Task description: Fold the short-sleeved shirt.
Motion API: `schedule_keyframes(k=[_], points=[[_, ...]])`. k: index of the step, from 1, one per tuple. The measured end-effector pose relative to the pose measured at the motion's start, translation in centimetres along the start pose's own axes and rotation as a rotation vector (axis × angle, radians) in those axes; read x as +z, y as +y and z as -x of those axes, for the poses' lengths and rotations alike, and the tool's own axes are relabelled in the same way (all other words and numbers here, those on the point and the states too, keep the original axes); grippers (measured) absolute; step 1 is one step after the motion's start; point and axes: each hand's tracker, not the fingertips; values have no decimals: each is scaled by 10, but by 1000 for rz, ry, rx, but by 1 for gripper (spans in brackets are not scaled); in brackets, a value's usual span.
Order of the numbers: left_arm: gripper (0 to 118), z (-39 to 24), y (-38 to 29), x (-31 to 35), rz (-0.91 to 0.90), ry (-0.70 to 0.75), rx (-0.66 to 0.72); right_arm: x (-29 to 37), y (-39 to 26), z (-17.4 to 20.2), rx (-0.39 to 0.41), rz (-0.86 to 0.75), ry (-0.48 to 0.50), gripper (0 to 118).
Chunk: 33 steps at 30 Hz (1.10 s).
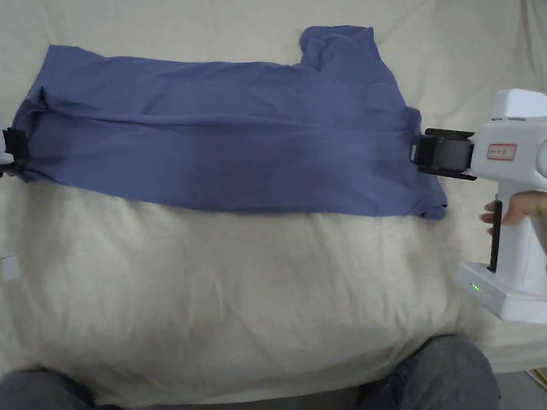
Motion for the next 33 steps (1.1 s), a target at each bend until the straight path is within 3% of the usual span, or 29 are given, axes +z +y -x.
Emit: schedule_keyframes(k=[1, 4, 7, 8, 9, 10, 11, 13, 15, 17, 26, 33], points=[[4, 0, 0, 1, -3, -1, 3, -11, 3, -3, -14, 22, 28, 118], [4, -5, -2, 3, 0, 10, 8, -49, 0, -13, -15, 152, -28, 118], [4, -6, -7, 0, 14, 23, 21, -75, -11, -17, -71, 239, -115, 118], [4, -7, -9, -1, 18, 25, 24, -80, -16, -18, -80, 258, -114, 109], [4, -7, -10, -2, 24, 28, 26, -85, -20, -19, -92, 270, -102, 92], [4, -7, -12, -4, 29, 33, 30, -86, -22, -18, -103, 281, -99, 63], [4, -8, -13, -5, 37, 37, 34, -88, -25, -18, -122, 294, -74, 41], [4, -6, -13, -9, 50, 40, 47, -89, -30, -17, -177, 296, 13, 9], [4, -5, -13, -8, 56, 46, 59, -81, -22, -12, -156, 289, -10, 8], [4, -2, -11, -1, 56, 42, 77, -72, -14, -13, -63, 290, 3, 8], [4, 22, -25, 76, -34, -68, 160, 37, 7, -56, -131, 106, 123, 7], [4, 40, -115, 71, 45, -4, 123, 58, -79, -72, -145, 150, 128, 7]])
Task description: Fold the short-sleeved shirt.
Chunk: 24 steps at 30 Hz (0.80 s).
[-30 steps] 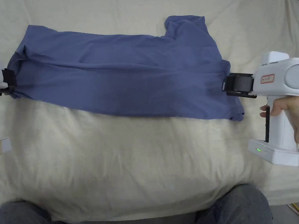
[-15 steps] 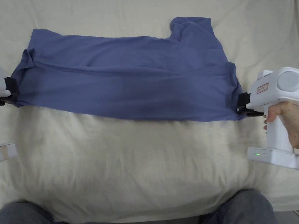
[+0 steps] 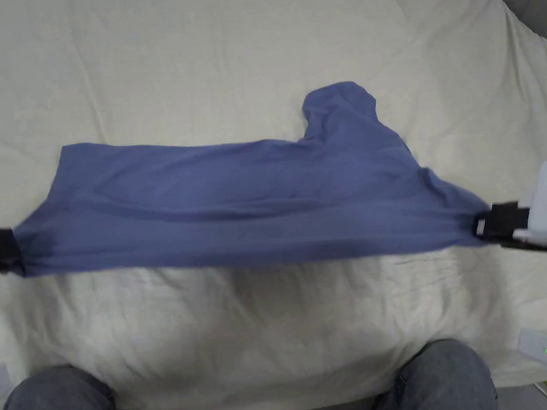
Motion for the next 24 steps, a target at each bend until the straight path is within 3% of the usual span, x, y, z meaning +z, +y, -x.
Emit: schedule_keyframes(k=[3, 5, 6, 7, 8, 10, 15, 18, 24], points=[[8, 7, -33, -19, 57, 36, 16, -16, -35, -9, -16, 35, 4, 8], [43, 10, -44, -26, 55, 68, 16, -23, -51, -11, -24, 34, -2, 11], [68, 11, -46, -27, 54, 76, 13, -24, -51, -11, -31, 27, -9, 23], [98, 11, -49, -23, 46, 74, 17, -24, -51, -11, -35, 27, -24, 56], [113, 11, -46, -18, 17, 63, 30, -21, -49, -11, -34, 23, -43, 79], [118, 7, -34, 1, -100, 30, 21, -4, -38, -7, -5, -54, -36, 107], [118, -29, -6, 61, -472, 43, -88, 56, -11, 26, 140, -360, -56, 110], [118, -59, 0, 94, -700, 59, -137, 89, -4, 51, 226, -552, -68, 118], [117, -111, -15, 131, -962, 49, -263, 121, -11, 93, 249, -807, -33, 118]])
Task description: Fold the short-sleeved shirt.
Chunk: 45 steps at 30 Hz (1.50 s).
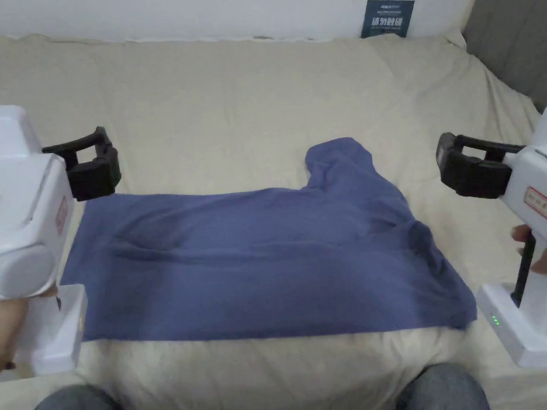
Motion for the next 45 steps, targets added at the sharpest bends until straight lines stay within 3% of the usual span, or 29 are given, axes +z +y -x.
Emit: schedule_keyframes(k=[2, 3, 4, 6, 7, 8, 9, 10, 18, 20, 21, 25, 39, 42, 45], points=[[100, -11, 3, 8, -18, -21, -1, 2, 0, 7, -17, -16, -3, 118], [83, -13, 2, 10, -17, -33, 9, 4, 0, 10, -23, -27, 6, 118], [56, -16, 2, 12, -17, -49, 21, 5, -1, 13, -30, -33, 23, 109], [21, -20, -1, 13, -6, -59, 35, 6, -5, 17, -35, -47, 42, 75], [7, -21, -3, 13, 2, -65, 41, 7, -5, 19, -37, -45, 48, 39], [1, -21, -5, 13, 9, -67, 46, 6, -6, 21, -38, -42, 48, 13], [0, -21, -6, 14, 19, -73, 48, 7, -8, 25, -45, -39, 45, 3], [0, -21, -7, 14, 32, -88, 52, 7, -10, 25, -56, -40, 48, 2], [0, -8, -11, -19, 208, -128, 74, -3, -13, 31, -56, 3, 74, 1], [5, 0, -8, -44, 291, -135, 64, -9, -13, 31, -55, 8, 77, 1], [14, 5, -8, -59, 326, -136, 68, -10, -13, 32, -54, 12, 78, 1], [118, 25, -18, -129, 566, -171, 152, -23, -18, 37, -58, 40, 77, 1], [116, 36, -123, -316, 940, 8, 87, -99, -52, 45, -47, 222, 63, 1], [97, 35, -139, -336, 949, 9, 76, -111, -62, 44, -51, 252, 59, 1], [55, 36, -156, -346, 999, 8, 62, -120, -71, 42, -62, 285, 51, 1]])
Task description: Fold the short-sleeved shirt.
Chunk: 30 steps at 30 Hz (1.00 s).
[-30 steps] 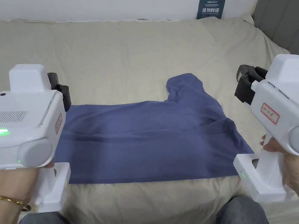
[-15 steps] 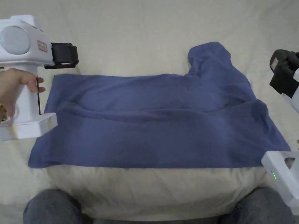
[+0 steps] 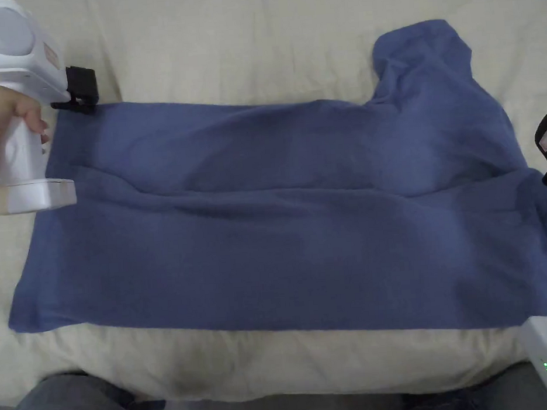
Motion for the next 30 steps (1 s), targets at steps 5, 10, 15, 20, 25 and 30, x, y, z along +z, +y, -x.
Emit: schedule_keyframes(k=[5, 10, 15, 20, 25, 30], points=[[1, -2, -5, 6, -28, -77, 15, -10, -1, -4, -12, 30, -1, 1], [1, 5, -8, 38, -143, -120, 44, -22, 24, -13, -40, 40, 19, 1], [1, 5, -24, 96, -257, -160, 16, -68, 73, -35, -73, 127, 42, 12], [1, 5, -33, 123, -291, -185, 41, -144, 105, -54, -44, 300, 79, 118], [1, 8, -30, 121, -285, -185, 67, -223, 93, -69, -31, 500, -111, 117], [1, 7, -28, 112, -274, -180, 69, -263, 61, -65, 58, 595, -167, 116]])
